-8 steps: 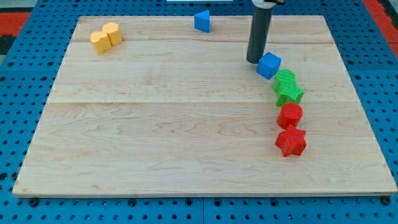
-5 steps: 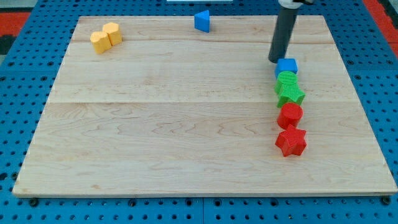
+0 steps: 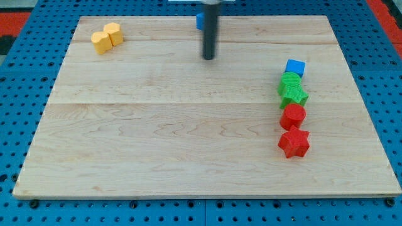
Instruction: Separate the yellow hexagon and yellow heart
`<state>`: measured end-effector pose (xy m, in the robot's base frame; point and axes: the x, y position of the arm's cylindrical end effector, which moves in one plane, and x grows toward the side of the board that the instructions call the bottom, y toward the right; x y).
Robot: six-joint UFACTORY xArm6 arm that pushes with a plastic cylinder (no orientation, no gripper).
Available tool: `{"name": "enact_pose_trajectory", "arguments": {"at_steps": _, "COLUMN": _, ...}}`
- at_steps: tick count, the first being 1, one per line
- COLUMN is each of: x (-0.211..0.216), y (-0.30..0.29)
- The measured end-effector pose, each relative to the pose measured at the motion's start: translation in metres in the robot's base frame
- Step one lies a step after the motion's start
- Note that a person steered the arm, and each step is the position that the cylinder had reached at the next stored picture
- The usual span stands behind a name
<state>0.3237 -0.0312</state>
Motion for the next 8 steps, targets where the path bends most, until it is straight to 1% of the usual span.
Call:
{"name": "enact_pose_trajectory", "arguments": {"at_steps": 1, "x": 0.010, "y": -0.121}}
{"name": "enact_pose_trajectory", "arguments": {"at_steps": 2, "x": 0.010, "y": -0.252}}
{"name": "enact_pose_trajectory", "arguments": {"at_steps": 3, "x": -0.002, "y": -0.273}}
{"name": "enact_pose_trajectory", "arguments": {"at_steps": 4, "x": -0.037, "y": -0.273}}
{"name": "enact_pose_trajectory", "arguments": {"at_steps": 5, "x": -0.051, "y": -0.259}}
{"name": "enact_pose_trajectory", "arguments": {"at_steps": 6, "x": -0.051, "y": -0.204}}
{"name": "enact_pose_trajectory", "arguments": {"at_steps": 7, "x": -0.056, "y": -0.193}}
{"name": "enact_pose_trajectory", "arguments": {"at_steps": 8, "x": -0.066, "y": -0.227}}
